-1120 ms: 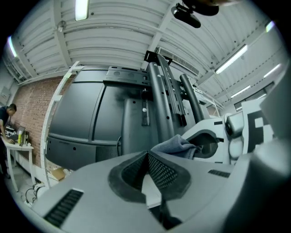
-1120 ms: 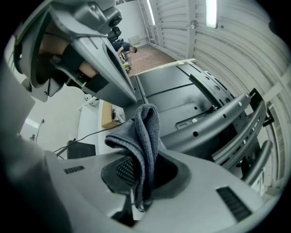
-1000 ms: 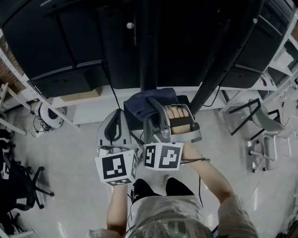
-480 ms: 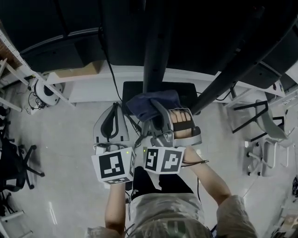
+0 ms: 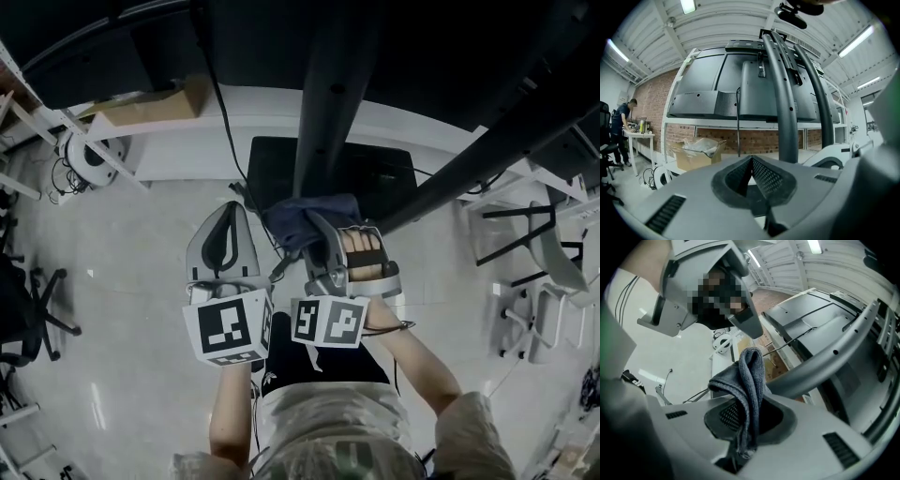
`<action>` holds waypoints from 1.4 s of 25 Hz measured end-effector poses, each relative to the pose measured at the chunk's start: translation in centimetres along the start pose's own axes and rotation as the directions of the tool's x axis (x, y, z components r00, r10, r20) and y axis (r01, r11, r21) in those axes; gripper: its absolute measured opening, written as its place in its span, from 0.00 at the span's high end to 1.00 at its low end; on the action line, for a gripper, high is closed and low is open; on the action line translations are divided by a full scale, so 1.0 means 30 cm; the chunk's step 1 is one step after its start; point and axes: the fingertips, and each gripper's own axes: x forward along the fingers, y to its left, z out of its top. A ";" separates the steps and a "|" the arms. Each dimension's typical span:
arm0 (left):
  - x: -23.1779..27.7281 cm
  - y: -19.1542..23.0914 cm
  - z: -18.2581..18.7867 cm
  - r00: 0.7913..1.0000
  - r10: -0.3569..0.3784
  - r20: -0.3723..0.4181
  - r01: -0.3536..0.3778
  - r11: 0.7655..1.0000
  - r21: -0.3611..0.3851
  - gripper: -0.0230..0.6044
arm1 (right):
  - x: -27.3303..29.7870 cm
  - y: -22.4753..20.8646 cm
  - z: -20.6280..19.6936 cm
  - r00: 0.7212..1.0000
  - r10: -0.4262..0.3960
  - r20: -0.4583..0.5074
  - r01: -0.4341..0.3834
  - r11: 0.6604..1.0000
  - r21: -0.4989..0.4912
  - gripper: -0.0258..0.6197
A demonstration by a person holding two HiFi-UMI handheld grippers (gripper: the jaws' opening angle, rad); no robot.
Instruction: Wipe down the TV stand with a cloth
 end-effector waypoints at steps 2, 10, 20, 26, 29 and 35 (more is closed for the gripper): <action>0.004 0.001 -0.028 1.000 0.003 0.002 -0.003 1.000 -0.001 0.94 | 0.018 0.049 -0.028 1.000 0.016 -0.005 -0.016 1.000 0.001 0.87; 0.030 -0.003 -0.143 1.000 -0.015 -0.010 0.015 1.000 -0.002 0.94 | 0.109 0.287 -0.158 0.994 0.099 -0.047 -0.098 0.995 0.009 0.87; 0.088 -0.007 -0.228 1.000 -0.022 -0.014 0.022 1.000 0.005 0.94 | 0.200 0.537 -0.311 0.972 0.202 -0.117 -0.207 0.978 -0.033 0.87; 0.100 0.039 -0.209 1.000 0.004 -0.022 -0.003 0.999 0.036 0.94 | 0.229 0.612 -0.363 0.953 0.256 -0.161 -0.263 0.964 -0.024 0.87; 0.111 0.059 -0.133 0.999 0.010 -0.030 -0.009 0.999 0.041 0.94 | 0.207 0.543 -0.332 0.948 0.270 -0.169 -0.275 0.961 -0.007 0.87; 0.013 0.031 0.148 0.998 -0.035 -0.056 0.037 0.999 0.026 0.94 | -0.083 0.036 -0.106 0.980 0.190 -0.065 -0.154 0.918 0.364 0.87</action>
